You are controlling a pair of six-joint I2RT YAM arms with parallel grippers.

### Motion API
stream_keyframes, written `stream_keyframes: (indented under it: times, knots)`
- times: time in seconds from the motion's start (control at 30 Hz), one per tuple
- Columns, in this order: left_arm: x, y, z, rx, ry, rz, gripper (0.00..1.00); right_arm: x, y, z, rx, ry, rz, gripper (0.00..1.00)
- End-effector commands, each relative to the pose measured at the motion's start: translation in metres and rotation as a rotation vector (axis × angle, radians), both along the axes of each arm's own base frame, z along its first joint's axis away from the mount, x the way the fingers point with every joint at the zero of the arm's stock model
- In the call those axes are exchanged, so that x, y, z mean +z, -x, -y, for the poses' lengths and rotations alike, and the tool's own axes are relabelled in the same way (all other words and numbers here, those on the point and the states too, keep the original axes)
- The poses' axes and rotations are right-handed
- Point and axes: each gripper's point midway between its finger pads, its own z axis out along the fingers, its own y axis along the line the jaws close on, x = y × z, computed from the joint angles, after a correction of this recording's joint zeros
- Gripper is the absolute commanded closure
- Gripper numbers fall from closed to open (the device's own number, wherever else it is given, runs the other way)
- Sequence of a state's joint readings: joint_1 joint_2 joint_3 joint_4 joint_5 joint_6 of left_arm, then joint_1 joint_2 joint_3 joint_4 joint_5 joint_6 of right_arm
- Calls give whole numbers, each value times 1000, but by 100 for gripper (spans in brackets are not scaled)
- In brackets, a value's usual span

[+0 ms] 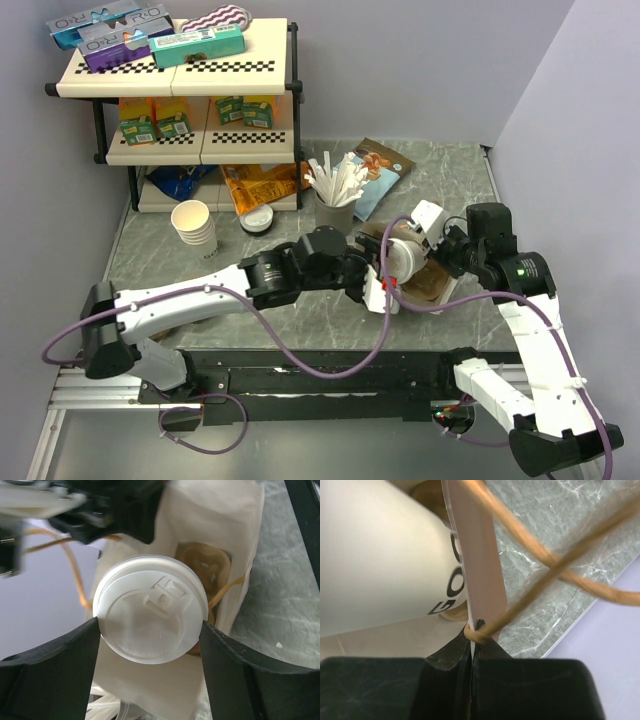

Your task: Pack the takeout coffee

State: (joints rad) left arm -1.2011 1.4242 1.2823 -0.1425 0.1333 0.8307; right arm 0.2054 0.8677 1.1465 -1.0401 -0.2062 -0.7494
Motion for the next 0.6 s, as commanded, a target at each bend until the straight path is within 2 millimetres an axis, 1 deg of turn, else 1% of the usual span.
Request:
stream_keyframes:
  times: [0.0, 0.03, 0.1, 0.17, 0.3, 0.37, 0.4, 0.47, 0.5, 0.53, 0.57]
  knots:
    - [5, -5, 14, -25, -33, 71, 99, 27, 0, -8, 27, -40, 72, 100]
    - [6, -6, 16, -26, -40, 79, 99, 26, 1, -8, 35, -35, 73, 100]
    - [-3, -8, 18, -19, -69, 78, 99, 26, 2, -8, 44, -24, 82, 100]
    - [-6, -9, 20, -10, -83, 90, 99, 26, 2, -8, 48, -15, 80, 100]
    - [-22, -13, 30, 16, -142, 110, 99, 25, 6, -10, 72, -5, 82, 100]
    - [-25, -16, 32, 33, -164, 117, 99, 23, 9, -11, 85, 3, 80, 100]
    - [-33, -15, 37, 26, -188, 110, 99, 21, 10, -12, 90, 5, 76, 100]
    - [-41, -23, 38, 66, -232, 123, 99, 20, 12, -15, 106, 9, 72, 100]
    - [-51, -23, 41, 66, -260, 123, 99, 19, 13, -16, 109, 6, 73, 100]
    - [-55, -23, 42, 69, -277, 129, 99, 19, 13, -17, 113, 6, 73, 100]
    - [-63, -24, 43, 76, -301, 136, 99, 22, 14, -18, 120, 2, 81, 100]
